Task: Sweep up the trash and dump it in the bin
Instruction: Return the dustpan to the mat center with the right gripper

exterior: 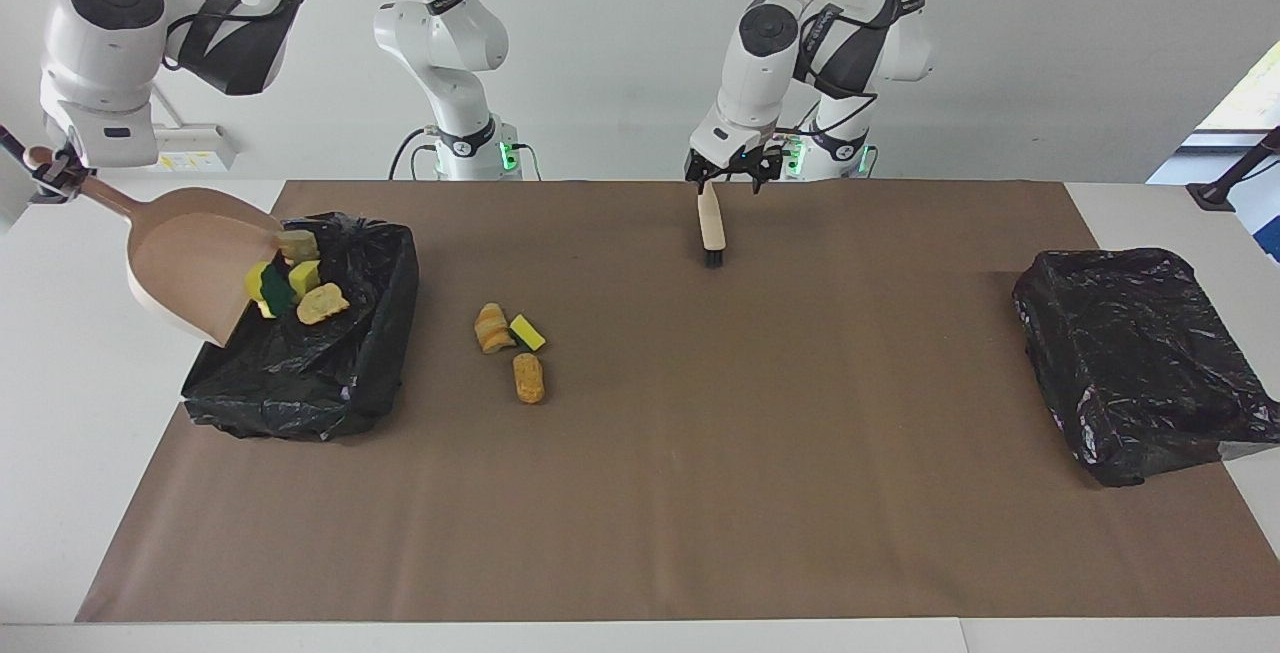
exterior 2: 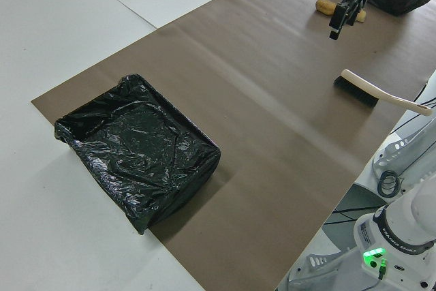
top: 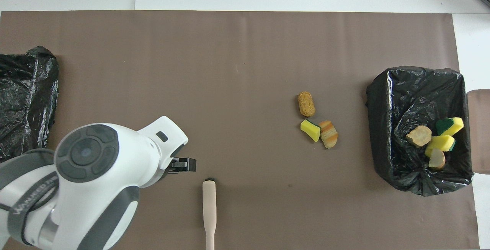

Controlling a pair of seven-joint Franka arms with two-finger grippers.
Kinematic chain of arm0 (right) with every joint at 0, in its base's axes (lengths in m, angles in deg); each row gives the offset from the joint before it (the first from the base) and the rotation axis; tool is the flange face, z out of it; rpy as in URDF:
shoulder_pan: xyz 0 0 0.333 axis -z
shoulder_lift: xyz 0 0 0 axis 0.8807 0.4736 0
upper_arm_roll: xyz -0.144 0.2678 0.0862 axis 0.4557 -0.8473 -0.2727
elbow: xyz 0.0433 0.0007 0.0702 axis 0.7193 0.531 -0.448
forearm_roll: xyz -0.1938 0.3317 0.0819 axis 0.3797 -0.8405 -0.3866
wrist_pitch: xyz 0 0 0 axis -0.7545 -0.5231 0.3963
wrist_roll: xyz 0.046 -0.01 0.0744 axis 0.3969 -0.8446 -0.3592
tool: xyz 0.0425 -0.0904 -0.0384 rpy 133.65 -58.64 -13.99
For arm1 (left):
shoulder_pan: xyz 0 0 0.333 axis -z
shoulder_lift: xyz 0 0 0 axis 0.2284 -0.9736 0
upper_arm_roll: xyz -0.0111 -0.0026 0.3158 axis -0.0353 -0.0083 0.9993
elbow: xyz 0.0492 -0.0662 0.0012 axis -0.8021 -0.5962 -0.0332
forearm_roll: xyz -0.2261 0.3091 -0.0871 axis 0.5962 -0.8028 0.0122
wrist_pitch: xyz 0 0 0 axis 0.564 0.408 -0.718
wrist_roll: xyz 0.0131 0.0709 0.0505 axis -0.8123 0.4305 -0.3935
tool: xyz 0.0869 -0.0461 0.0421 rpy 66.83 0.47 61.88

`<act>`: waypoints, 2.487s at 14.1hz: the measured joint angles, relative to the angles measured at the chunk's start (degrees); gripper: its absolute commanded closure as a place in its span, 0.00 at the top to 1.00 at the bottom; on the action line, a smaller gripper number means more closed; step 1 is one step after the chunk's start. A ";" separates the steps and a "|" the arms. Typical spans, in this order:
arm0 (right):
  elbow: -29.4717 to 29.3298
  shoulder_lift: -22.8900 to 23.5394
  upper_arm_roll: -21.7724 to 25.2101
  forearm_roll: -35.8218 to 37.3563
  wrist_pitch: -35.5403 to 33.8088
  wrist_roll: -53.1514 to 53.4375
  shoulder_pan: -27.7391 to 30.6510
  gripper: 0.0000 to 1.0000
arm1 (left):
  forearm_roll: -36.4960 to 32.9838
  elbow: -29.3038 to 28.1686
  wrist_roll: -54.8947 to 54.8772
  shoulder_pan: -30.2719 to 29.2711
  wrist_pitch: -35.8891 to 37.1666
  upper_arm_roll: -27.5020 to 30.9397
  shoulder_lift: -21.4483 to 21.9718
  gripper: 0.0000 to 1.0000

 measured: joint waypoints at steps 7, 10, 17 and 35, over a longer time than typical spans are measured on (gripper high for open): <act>-10.19 -0.92 -8.14 -6.33 -18.04 7.40 -0.07 0.00 | -2.64 21.90 -16.46 -12.45 18.46 0.18 -3.13 1.00; -11.12 -1.20 -14.08 -12.58 -23.18 20.44 -0.19 0.00 | -4.65 31.74 -18.20 -13.10 24.42 0.47 -8.15 1.00; -9.81 -0.21 -21.02 -30.13 -27.16 64.80 -7.74 0.00 | -4.86 35.98 -21.76 -13.40 25.12 1.76 -12.15 1.00; -18.12 32.74 -21.09 -48.39 5.42 131.39 -43.30 0.00 | -4.88 36.24 -23.71 -11.21 24.15 8.19 -12.09 1.00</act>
